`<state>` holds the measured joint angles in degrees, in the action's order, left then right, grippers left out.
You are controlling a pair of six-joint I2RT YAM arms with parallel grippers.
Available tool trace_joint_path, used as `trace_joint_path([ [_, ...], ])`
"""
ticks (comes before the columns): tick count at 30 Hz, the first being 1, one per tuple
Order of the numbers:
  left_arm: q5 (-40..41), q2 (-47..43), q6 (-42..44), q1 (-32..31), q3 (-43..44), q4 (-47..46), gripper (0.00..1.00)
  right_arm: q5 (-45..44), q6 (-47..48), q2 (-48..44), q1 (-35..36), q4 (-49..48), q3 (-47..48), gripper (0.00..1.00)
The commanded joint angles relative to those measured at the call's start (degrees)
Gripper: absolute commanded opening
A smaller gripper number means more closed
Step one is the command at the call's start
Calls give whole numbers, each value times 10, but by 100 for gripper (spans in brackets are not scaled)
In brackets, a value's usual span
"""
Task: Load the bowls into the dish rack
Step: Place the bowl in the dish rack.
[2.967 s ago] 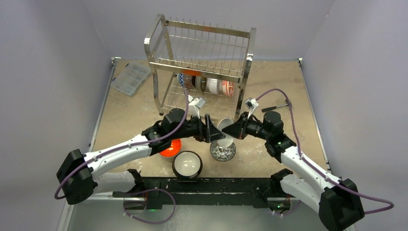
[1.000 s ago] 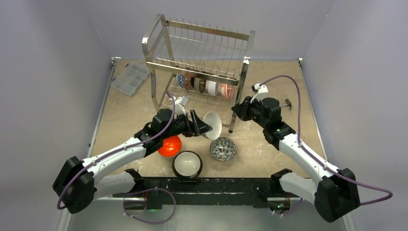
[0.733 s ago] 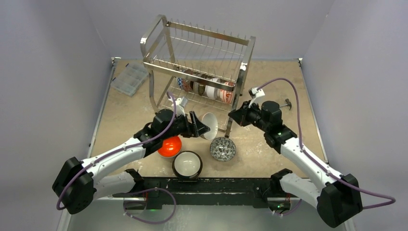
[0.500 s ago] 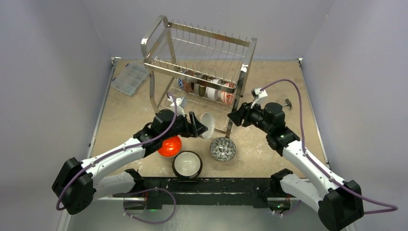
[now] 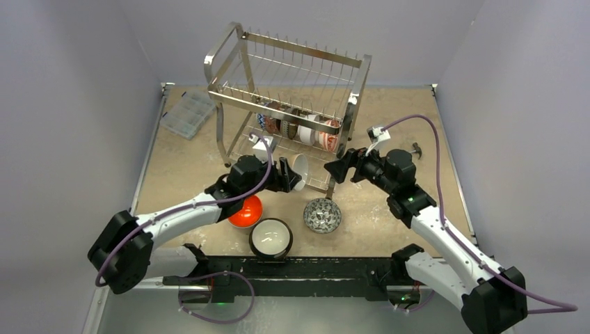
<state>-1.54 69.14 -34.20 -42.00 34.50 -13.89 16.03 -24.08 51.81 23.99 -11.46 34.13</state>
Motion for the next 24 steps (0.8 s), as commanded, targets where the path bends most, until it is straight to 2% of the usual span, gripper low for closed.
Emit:
trace_joint_path([
  [1,33,34,30,3,50,-119,0,2,-13,-24,-2,-9,1,96],
  [7,38,77,38,3,65,-172,0,1,-16,-37,-2,1,-6,99],
  [17,42,152,43,-7,108,-193,0,7,-22,-58,-2,1,-21,99],
  [24,107,177,130,-60,128,-180,0,21,-21,-58,-2,-1,-25,98],
])
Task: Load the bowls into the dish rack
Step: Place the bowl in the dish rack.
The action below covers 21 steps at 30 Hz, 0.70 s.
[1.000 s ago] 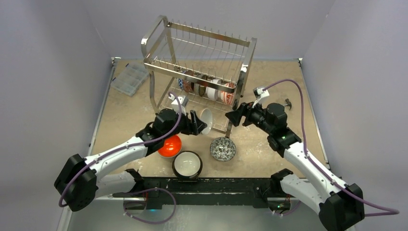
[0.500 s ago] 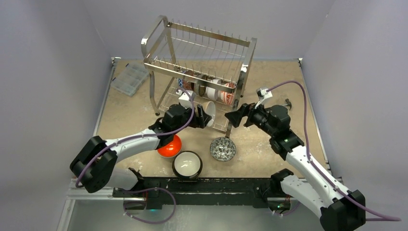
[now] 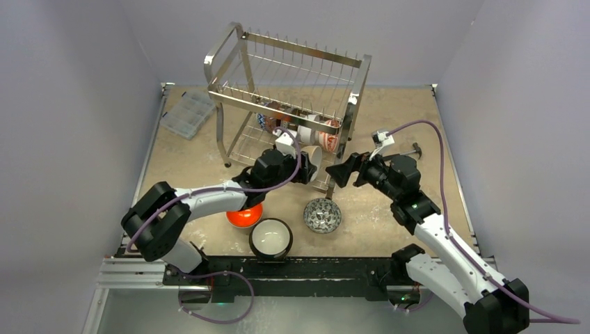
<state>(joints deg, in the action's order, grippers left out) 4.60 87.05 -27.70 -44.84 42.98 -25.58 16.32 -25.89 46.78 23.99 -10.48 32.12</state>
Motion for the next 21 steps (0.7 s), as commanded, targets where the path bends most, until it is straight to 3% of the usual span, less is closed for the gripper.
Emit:
trace_joint_path([
  [1,57,-1,77,-39,44,-59,0,18,-2,-8,-2,-9,-5,98],
  [14,205,26,121,-75,65,-19,0,24,-5,-2,-2,-12,-1,97],
  [21,202,50,117,-76,79,-26,0,24,-6,3,-1,-15,-2,97],
])
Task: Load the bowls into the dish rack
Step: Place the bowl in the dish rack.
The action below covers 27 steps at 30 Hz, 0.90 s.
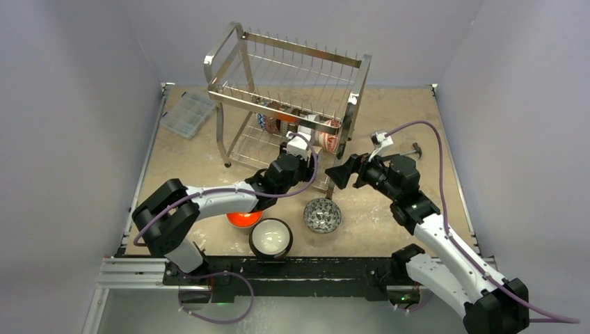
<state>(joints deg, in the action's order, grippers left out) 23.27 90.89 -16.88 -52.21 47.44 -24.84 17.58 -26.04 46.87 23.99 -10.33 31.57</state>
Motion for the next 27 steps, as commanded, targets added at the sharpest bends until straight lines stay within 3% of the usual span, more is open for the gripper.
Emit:
trace_joint_path([
  [1,14,15,7,-4,37,-34,0,12,-4,2,-2,-17,3,97],
  [15,51,54,-41,-30,67,21,0,-3,-16,-21,-2,-31,-5,97],
  [25,-34,33,-33,-31,47,-15,0,-4,-19,-16,-1,-33,-1,97],
  [27,-44,29,-29,-32,38,-29,5,-4,-20,-18,-2,-36,-3,97],
])
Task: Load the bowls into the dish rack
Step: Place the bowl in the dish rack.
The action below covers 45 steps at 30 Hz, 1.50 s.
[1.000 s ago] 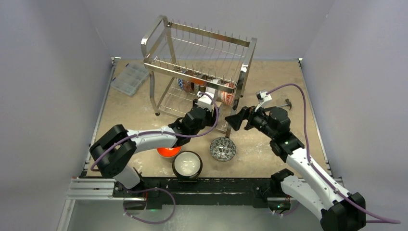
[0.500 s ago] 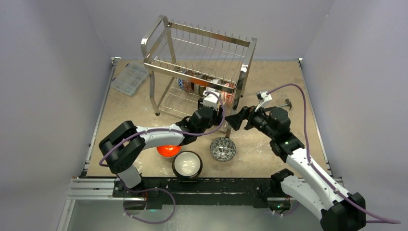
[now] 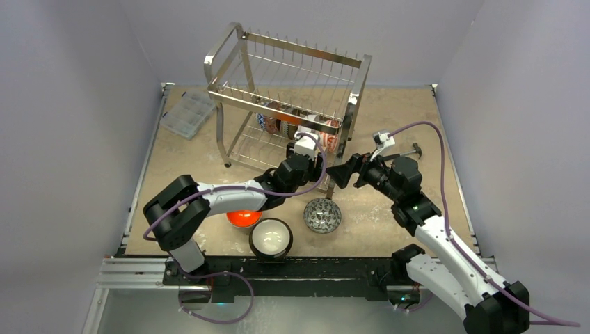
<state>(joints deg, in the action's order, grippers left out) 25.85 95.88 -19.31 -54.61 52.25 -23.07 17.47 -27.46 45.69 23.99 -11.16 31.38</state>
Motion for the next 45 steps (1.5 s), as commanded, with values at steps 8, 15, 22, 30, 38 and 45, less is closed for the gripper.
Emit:
trace_joint_path([
  [8,-95,-27,-25,-7,-22,-61,47,-4,-9,-5,-1,-31,-7,97],
  [15,-105,-48,-47,-7,-37,-81,69,-3,-11,-8,-2,-30,-4,97],
  [22,-117,-54,-44,-7,-48,-101,70,-2,-10,-8,-2,-30,-3,97],
  [30,-88,-68,-48,-6,-43,-68,75,-4,-7,-10,-2,-23,0,97],
  [38,-57,-124,-61,2,-50,-10,89,9,-14,7,-2,-52,-9,89],
  [45,-74,-182,-73,10,-73,21,89,-29,-15,35,-2,-55,2,69],
])
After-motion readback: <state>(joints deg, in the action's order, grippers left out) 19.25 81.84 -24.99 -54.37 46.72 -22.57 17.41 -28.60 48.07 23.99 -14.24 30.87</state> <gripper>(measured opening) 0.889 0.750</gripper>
